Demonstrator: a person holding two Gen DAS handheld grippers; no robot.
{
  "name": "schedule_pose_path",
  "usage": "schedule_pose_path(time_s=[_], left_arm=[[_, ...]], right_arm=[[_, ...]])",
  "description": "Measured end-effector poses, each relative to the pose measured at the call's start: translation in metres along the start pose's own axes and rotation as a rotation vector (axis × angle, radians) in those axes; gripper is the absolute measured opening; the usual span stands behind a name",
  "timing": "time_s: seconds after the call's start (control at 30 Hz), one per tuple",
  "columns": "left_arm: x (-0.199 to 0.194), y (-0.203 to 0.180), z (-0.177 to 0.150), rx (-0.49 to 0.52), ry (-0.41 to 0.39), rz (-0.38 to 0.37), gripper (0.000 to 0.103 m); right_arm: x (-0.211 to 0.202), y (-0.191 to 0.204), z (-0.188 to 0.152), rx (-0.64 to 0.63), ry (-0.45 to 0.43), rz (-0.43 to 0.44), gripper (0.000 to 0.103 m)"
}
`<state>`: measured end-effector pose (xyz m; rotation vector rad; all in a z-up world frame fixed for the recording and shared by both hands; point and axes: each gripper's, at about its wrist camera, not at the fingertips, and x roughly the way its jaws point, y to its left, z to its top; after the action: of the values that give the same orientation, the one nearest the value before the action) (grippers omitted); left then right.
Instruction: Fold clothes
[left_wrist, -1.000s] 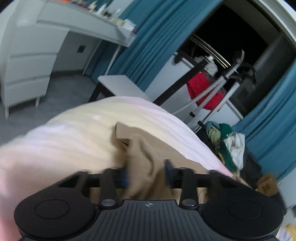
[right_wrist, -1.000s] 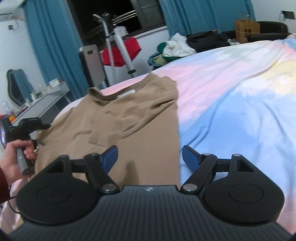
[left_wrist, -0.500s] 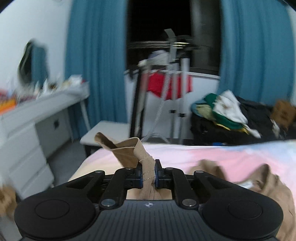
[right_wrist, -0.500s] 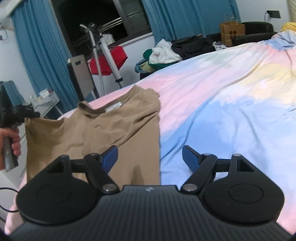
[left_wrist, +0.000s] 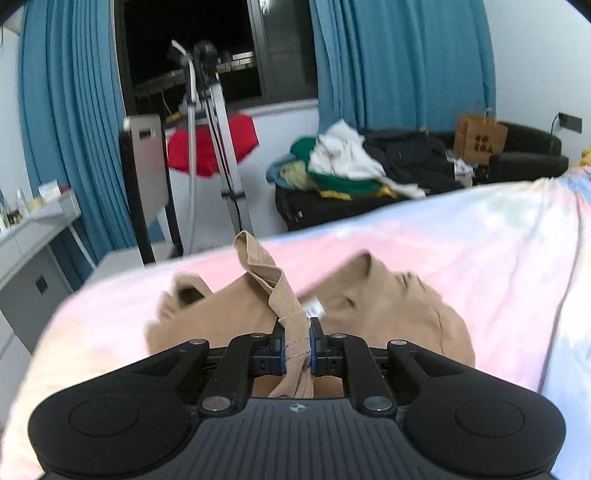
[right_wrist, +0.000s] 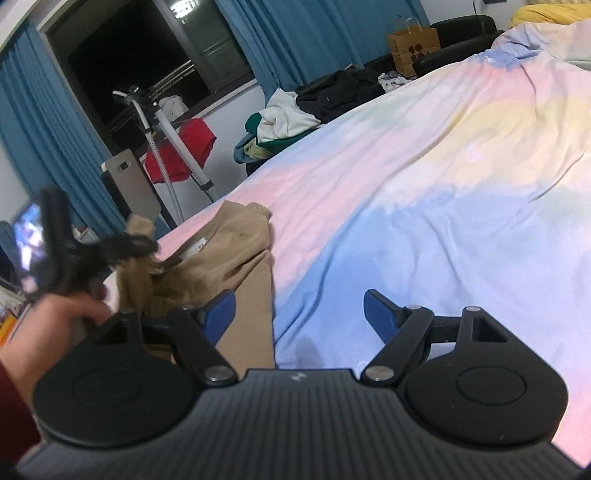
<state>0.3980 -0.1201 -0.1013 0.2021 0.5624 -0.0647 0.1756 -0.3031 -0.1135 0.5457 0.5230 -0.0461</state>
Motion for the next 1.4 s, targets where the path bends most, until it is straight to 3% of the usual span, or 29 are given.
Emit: schedule_pose_path(time_s=[0.07, 0.2, 0.23, 0.3, 0.53, 0.77, 0.9, 1.07, 1.27, 1.4], left_arm=[[0.008, -0.004, -0.013, -0.012, 0.016, -0.003, 0.013], [0.014, 0.003, -0.025, -0.045, 0.047, -0.005, 0.025], [0.013, 0.008, -0.028, -0.053, 0.053, -0.005, 0.033], [0.001, 0.020, -0.030, -0.070, 0.056, -0.013, 0.049], [-0.070, 0.066, -0.055, -0.128, 0.048, -0.057, 0.062], [-0.156, 0.114, -0.093, -0.171, 0.030, -0.107, 0.064], [-0.184, 0.139, -0.122, -0.163, 0.014, -0.069, 0.065], [-0.180, 0.171, -0.150, -0.245, 0.043, -0.107, 0.065], [-0.176, 0.170, -0.157, -0.226, 0.083, -0.193, 0.063], [-0.189, 0.163, -0.165, -0.196, 0.148, -0.202, 0.062]], right_arm=[[0.001, -0.001, 0.000, 0.004, -0.003, 0.003, 0.078], [0.005, -0.002, 0.000, -0.002, -0.003, 0.000, 0.078], [0.005, -0.002, 0.000, -0.003, -0.002, 0.004, 0.078], [0.006, -0.002, 0.000, -0.004, 0.001, 0.012, 0.078], [0.002, 0.005, -0.002, -0.042, -0.008, 0.024, 0.078], [-0.007, 0.013, -0.005, -0.084, -0.010, 0.047, 0.078], [-0.010, 0.015, -0.006, -0.086, -0.003, 0.059, 0.078], [-0.013, 0.019, -0.013, -0.094, 0.028, 0.061, 0.078], [-0.007, 0.027, -0.027, -0.163, 0.078, 0.057, 0.078], [0.001, 0.037, -0.030, -0.199, 0.097, 0.070, 0.078]])
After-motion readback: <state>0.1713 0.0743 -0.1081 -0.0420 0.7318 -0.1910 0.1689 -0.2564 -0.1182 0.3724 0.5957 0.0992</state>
